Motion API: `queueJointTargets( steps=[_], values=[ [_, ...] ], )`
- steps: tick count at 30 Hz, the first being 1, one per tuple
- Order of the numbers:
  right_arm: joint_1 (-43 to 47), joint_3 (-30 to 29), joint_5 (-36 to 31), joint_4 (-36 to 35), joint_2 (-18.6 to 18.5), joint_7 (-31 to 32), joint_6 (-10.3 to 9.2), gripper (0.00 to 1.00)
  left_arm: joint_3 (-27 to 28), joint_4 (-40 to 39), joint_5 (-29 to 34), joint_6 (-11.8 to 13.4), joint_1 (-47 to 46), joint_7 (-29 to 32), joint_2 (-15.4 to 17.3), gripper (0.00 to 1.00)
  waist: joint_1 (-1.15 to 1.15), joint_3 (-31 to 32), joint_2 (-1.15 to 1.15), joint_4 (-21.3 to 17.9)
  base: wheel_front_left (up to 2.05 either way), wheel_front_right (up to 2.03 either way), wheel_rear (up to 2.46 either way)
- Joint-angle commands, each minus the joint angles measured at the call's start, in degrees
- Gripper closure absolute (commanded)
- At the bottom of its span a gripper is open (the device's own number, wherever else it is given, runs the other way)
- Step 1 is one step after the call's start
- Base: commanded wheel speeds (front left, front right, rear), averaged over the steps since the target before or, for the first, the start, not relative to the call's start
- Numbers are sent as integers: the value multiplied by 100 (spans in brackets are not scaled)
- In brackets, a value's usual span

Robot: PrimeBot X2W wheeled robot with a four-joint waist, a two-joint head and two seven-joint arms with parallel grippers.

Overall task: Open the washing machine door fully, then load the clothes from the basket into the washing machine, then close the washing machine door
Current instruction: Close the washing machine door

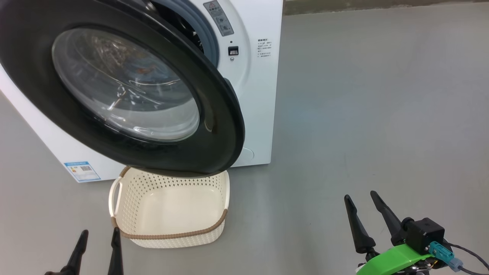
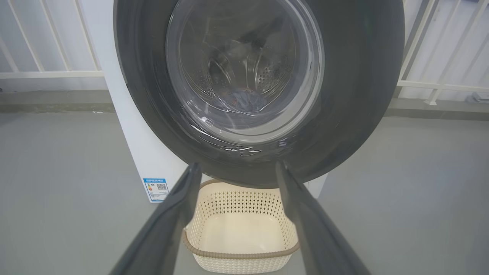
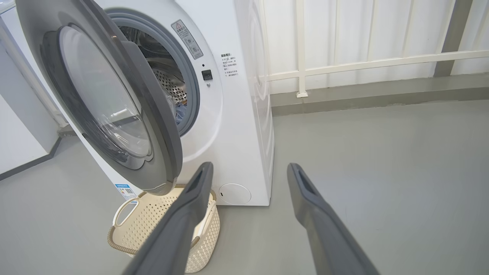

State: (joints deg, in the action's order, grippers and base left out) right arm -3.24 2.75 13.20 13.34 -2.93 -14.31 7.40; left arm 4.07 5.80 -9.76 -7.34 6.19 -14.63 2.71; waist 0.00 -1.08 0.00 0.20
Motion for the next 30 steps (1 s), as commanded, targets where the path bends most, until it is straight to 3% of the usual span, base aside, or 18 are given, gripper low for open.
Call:
queueJointTargets(
  steps=[1, 30],
  values=[
    [12, 124, -33, -174, 5, -69, 9, 0, 210, -72, 67, 0, -161, -37, 31, 0, 0, 29, 0, -14, 0, 0, 0],
    [109, 74, -19, -165, 5, -69, 9, 0, 168, 68, -66, 136, -104, -37, 18, 0, 0, 147, 0, 31, 0, 0, 0]
  ],
)
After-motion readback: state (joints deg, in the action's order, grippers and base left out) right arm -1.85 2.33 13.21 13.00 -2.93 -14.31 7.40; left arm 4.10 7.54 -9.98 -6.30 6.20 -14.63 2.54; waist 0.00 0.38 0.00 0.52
